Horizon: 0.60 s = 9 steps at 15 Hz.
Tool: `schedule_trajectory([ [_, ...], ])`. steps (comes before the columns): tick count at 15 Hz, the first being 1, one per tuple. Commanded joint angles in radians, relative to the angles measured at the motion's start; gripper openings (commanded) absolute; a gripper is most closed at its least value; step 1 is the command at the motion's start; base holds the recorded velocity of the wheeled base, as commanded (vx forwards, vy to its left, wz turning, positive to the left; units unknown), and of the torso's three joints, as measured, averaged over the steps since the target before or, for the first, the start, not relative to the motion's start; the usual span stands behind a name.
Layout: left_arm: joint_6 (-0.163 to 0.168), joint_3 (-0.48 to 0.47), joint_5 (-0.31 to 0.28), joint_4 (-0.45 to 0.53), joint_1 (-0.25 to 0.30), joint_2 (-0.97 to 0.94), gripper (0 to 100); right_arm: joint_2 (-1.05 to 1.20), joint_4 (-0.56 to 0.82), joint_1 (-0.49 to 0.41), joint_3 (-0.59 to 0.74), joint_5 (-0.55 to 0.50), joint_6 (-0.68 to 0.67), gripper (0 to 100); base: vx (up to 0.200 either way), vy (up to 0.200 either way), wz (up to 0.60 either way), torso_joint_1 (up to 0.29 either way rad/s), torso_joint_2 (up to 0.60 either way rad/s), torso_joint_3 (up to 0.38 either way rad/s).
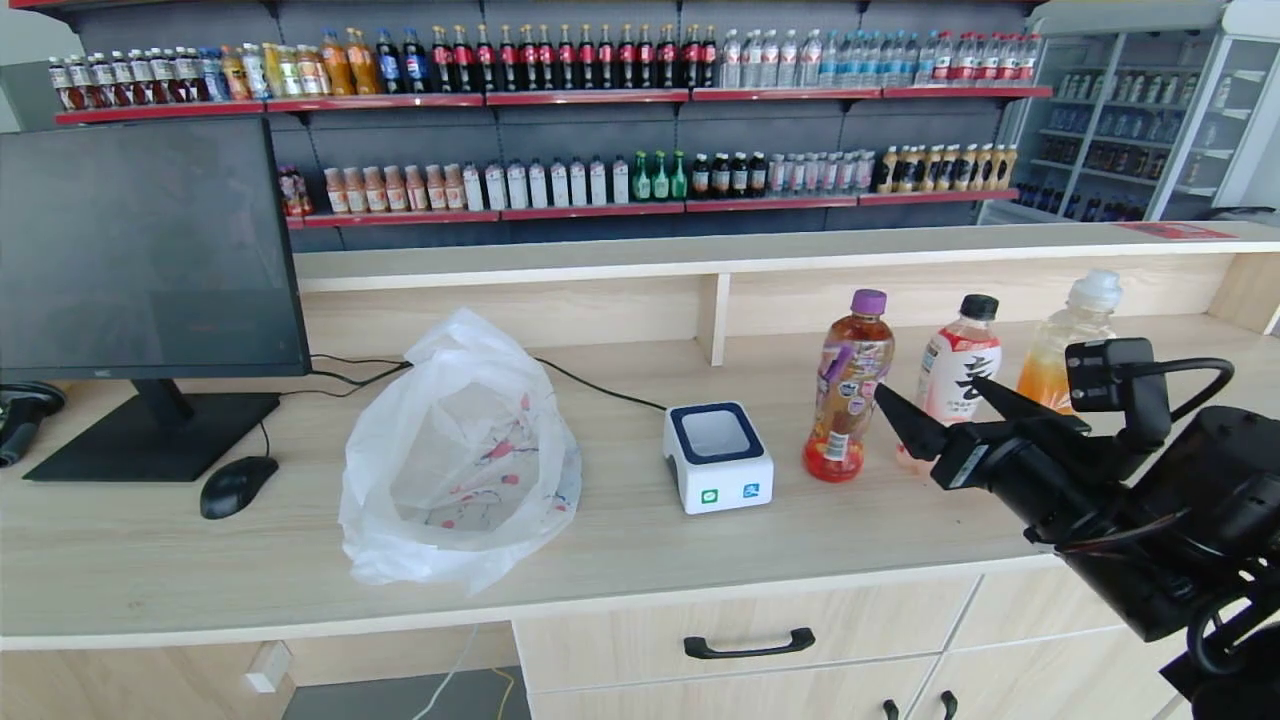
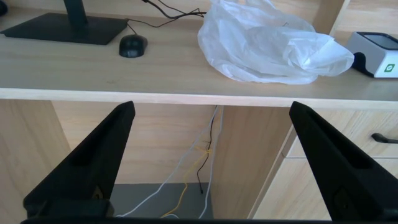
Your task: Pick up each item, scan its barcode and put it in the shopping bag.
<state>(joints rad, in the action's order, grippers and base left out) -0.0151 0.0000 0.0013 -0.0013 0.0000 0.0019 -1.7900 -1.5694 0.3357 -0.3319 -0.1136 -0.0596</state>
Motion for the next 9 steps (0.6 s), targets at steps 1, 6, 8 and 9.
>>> schedule_trajectory([
  [1, 0.000, 0.000, 0.000, 0.000, 0.000, 0.000, 100, -0.074, -0.001, 0.022, -0.029, -0.020, -0.006, 100, 0.000, 0.000, 0.00, 0.000, 0.00, 0.000],
  [6, 0.000, 0.000, 0.000, 0.001, 0.000, 0.000, 100, -0.161, -0.001, 0.025, -0.101, -0.020, -0.003, 100, 0.000, 0.000, 0.00, 0.000, 0.00, 0.000],
  [8, 0.000, 0.000, 0.000, 0.000, 0.000, 0.000, 100, -0.173, -0.001, 0.025, -0.113, -0.020, -0.005, 100, 0.000, 0.000, 0.00, 0.000, 0.00, 0.000],
  [9, 0.000, 0.000, 0.000, 0.000, 0.000, 0.000, 100, -0.184, -0.001, 0.025, -0.110, -0.020, -0.005, 100, 0.000, 0.000, 0.00, 0.000, 0.00, 0.000],
])
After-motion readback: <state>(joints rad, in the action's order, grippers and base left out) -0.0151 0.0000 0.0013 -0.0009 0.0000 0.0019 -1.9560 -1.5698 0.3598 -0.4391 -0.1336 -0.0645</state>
